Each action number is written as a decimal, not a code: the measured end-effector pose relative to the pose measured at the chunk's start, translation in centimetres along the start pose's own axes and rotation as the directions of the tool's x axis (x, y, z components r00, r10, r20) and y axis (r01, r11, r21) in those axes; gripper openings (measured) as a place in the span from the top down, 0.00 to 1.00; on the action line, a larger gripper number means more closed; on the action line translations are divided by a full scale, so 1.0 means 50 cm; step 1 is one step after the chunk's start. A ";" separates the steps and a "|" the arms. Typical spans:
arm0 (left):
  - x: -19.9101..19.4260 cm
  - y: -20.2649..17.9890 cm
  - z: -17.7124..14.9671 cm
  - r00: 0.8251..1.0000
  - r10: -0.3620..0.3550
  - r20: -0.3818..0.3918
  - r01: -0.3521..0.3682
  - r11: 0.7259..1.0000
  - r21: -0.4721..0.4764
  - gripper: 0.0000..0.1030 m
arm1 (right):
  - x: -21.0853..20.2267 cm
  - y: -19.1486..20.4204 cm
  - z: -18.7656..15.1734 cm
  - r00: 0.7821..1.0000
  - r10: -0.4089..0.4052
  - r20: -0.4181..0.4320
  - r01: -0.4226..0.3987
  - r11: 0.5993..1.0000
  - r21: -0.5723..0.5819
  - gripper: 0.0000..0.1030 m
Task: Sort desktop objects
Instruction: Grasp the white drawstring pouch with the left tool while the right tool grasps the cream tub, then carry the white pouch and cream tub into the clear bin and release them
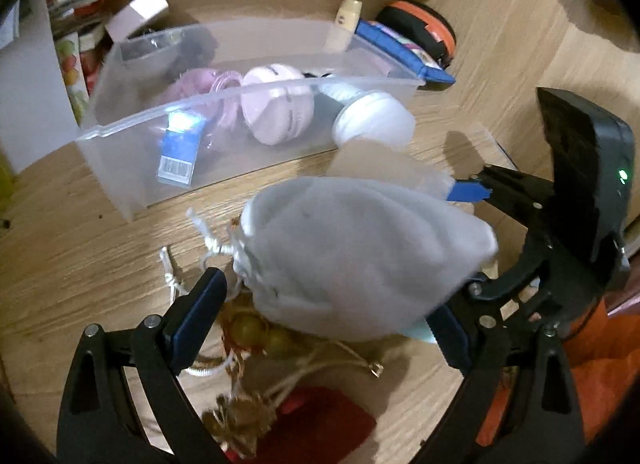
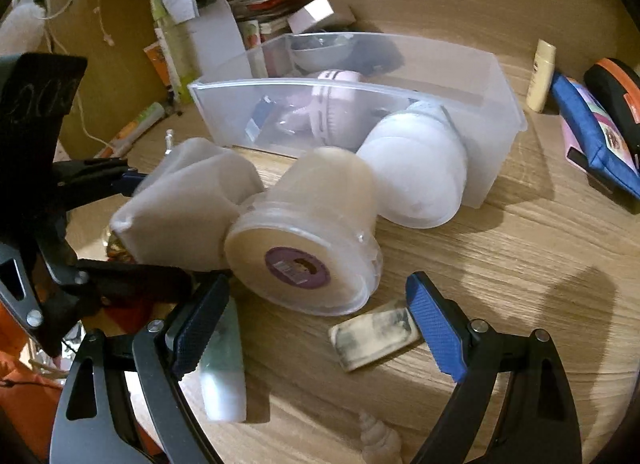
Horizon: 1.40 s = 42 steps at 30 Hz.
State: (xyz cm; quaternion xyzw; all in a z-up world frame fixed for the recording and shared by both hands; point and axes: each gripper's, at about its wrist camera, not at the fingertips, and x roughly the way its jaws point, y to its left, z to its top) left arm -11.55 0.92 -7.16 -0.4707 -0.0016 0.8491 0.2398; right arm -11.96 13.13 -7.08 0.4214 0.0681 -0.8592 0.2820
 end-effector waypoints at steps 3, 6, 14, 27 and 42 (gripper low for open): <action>0.007 0.018 0.008 1.000 -0.012 -0.008 0.012 1.000 -0.028 0.07 | -0.002 -0.003 -0.002 1.000 -0.008 0.005 0.008 1.000 0.007 0.14; 0.009 0.039 0.012 0.999 -0.035 -0.007 0.035 0.997 -0.073 0.07 | -0.005 -0.004 0.003 1.000 -0.017 0.025 0.017 1.000 0.007 0.14; 0.008 0.055 0.008 0.997 -0.067 0.044 0.074 0.983 -0.165 0.10 | 0.002 -0.001 0.007 0.999 0.011 0.047 -0.012 1.000 0.021 0.26; -0.004 0.026 0.024 0.991 -0.001 0.134 0.022 0.988 -0.154 0.31 | -0.037 -0.004 0.006 0.995 0.008 0.100 -0.015 0.998 0.067 0.36; -0.084 0.060 0.026 0.963 0.000 0.269 0.066 0.969 -0.238 0.55 | -0.105 0.006 0.023 0.979 0.012 0.205 -0.024 0.998 0.053 0.36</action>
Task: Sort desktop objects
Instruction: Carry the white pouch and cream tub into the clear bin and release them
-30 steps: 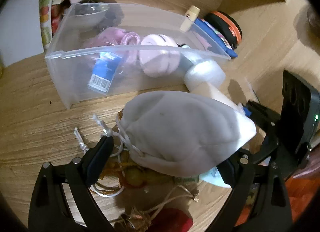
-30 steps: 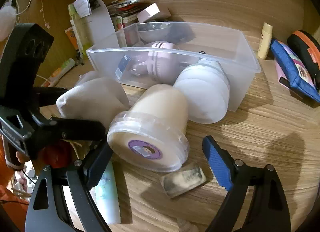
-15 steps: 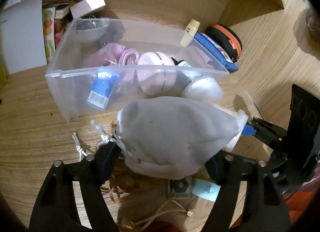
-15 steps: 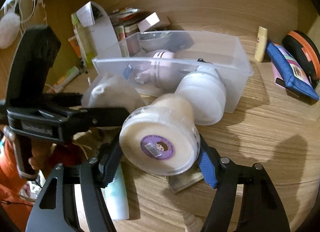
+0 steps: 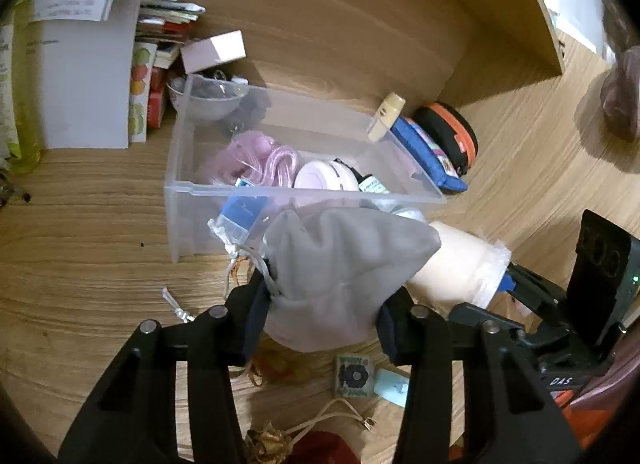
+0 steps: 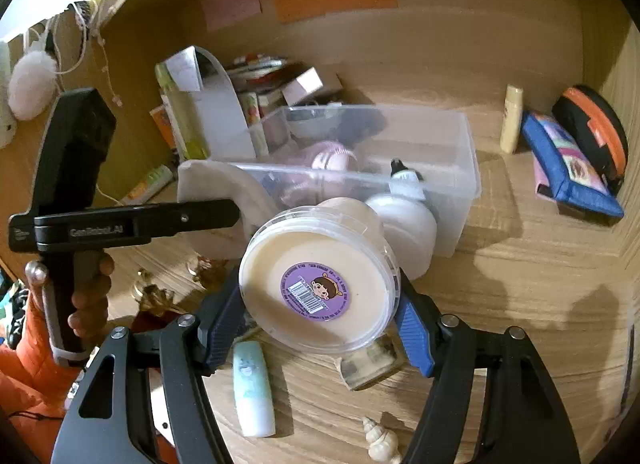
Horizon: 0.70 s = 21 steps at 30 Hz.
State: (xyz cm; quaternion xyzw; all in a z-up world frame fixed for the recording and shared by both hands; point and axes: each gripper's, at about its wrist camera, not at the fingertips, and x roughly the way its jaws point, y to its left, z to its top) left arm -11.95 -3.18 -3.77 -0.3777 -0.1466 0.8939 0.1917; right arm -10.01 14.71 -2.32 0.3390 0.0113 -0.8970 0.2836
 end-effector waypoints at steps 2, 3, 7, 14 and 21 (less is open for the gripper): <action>-0.013 0.000 0.003 1.000 -0.009 0.018 0.010 1.000 -0.008 0.55 | -0.008 -0.001 0.007 1.000 0.012 0.007 -0.012 1.000 0.006 0.36; -0.019 0.000 0.003 1.000 -0.016 0.027 0.016 1.000 -0.010 0.55 | -0.010 -0.001 0.010 1.000 0.015 0.010 -0.015 1.000 0.009 0.36; -0.054 -0.007 0.012 0.995 -0.045 0.085 0.046 0.999 -0.017 0.55 | -0.023 -0.005 0.024 0.999 0.018 0.036 -0.019 1.000 0.024 0.36; -0.100 -0.015 0.040 0.985 -0.055 0.163 0.056 0.998 -0.004 0.55 | -0.046 -0.011 0.041 0.996 0.014 0.086 -0.017 0.999 0.032 0.36; -0.115 -0.006 0.062 0.975 -0.056 0.213 0.061 0.998 -0.018 0.55 | -0.057 -0.031 0.068 0.991 -0.010 0.135 0.005 0.999 0.039 0.36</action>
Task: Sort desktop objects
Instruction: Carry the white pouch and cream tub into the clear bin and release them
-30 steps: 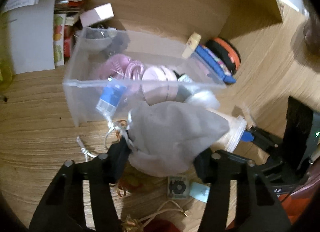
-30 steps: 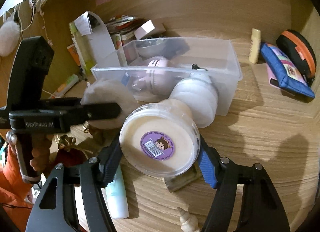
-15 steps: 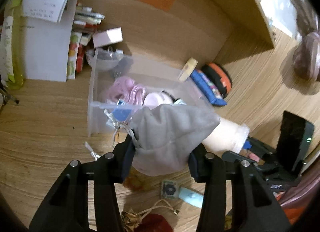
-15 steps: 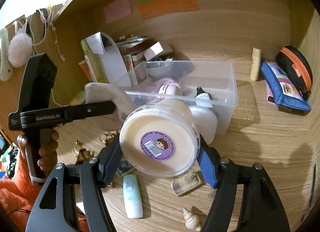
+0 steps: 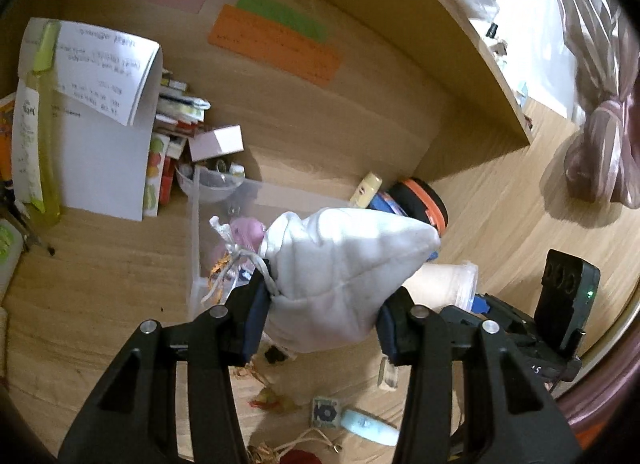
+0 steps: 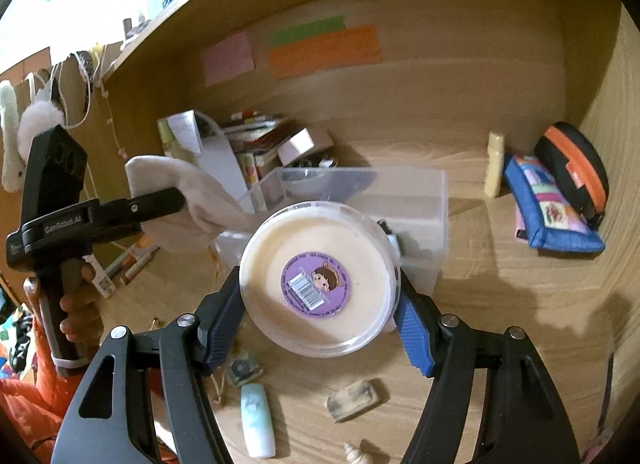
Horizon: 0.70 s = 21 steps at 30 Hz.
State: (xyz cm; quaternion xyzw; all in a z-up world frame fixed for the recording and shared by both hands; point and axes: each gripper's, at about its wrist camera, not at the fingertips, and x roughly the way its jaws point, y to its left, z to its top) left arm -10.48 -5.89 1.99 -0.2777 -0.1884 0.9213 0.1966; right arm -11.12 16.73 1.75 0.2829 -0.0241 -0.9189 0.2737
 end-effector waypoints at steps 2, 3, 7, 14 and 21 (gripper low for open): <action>0.001 0.004 0.007 1.000 0.002 0.011 -0.002 1.000 -0.001 0.55 | 0.000 -0.010 0.007 1.000 -0.008 0.010 0.008 1.000 0.007 0.36; 0.001 0.005 0.009 1.000 0.003 0.015 -0.003 1.000 -0.002 0.55 | 0.002 -0.014 0.011 1.000 -0.011 0.011 0.011 1.000 0.009 0.36; 0.014 0.017 0.024 1.000 0.006 0.024 -0.006 1.000 -0.010 0.55 | 0.020 -0.028 0.025 1.000 -0.025 0.006 0.025 1.000 0.009 0.37; 0.058 0.039 0.049 1.000 0.019 0.010 -0.019 1.000 -0.022 0.55 | 0.058 -0.047 0.063 0.999 -0.034 0.010 0.034 0.999 0.008 0.38; 0.106 0.065 0.066 0.999 0.030 -0.023 -0.031 0.999 -0.033 0.55 | 0.099 -0.065 0.107 0.999 -0.046 0.009 0.046 0.999 0.013 0.38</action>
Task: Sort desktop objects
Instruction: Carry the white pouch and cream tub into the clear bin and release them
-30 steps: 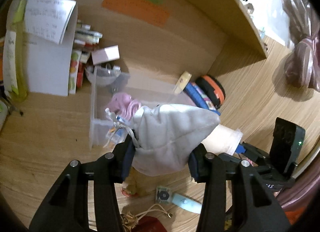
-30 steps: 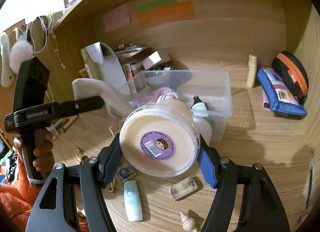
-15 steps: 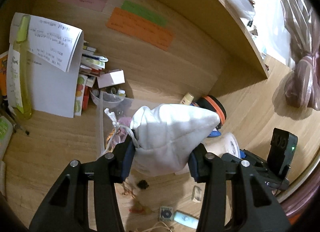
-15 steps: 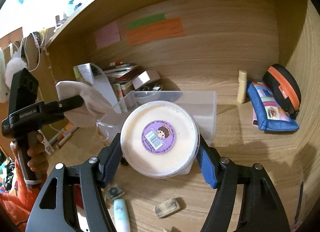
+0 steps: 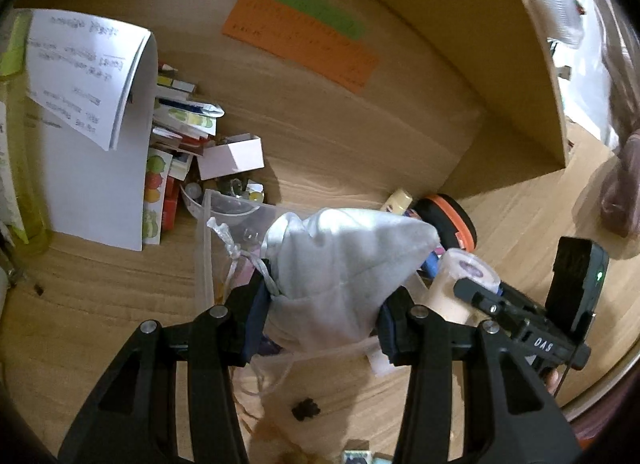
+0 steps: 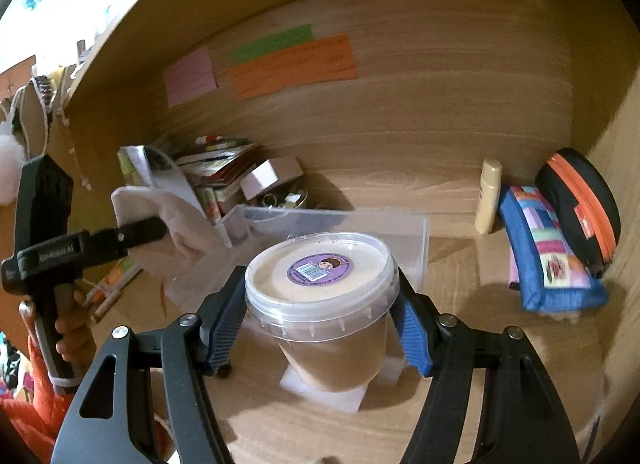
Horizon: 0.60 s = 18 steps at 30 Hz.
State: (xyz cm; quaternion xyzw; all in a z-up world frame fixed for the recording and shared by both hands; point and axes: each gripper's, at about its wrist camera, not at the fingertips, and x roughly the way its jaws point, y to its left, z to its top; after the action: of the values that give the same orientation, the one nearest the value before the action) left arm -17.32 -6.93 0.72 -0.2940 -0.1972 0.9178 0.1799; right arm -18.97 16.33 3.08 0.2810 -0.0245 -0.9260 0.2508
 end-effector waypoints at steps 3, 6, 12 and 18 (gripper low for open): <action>0.020 0.016 -0.002 1.000 0.018 -0.015 -0.018 1.000 -0.009 0.55 | 0.027 -0.006 0.015 1.000 -0.005 -0.003 0.005 1.000 0.000 0.38; 0.044 0.032 -0.009 0.998 0.031 -0.057 -0.033 0.999 -0.018 0.55 | 0.053 -0.007 0.017 1.000 -0.011 -0.021 0.011 1.000 0.003 0.38; 0.076 0.037 -0.020 0.992 0.038 -0.116 -0.040 0.999 -0.017 0.55 | 0.096 -0.011 0.002 0.997 0.017 -0.076 -0.015 1.000 0.020 0.38; 0.081 0.028 -0.028 0.991 0.068 -0.117 -0.067 0.998 0.018 0.55 | 0.115 0.001 -0.014 0.994 0.027 -0.105 -0.027 1.000 0.000 0.37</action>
State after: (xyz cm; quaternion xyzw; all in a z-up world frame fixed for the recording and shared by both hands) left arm -19.86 -5.99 -2.88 -0.3527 -0.1700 0.9058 0.1621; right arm -22.68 13.59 -0.40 0.3287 -0.0143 -0.9066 0.2644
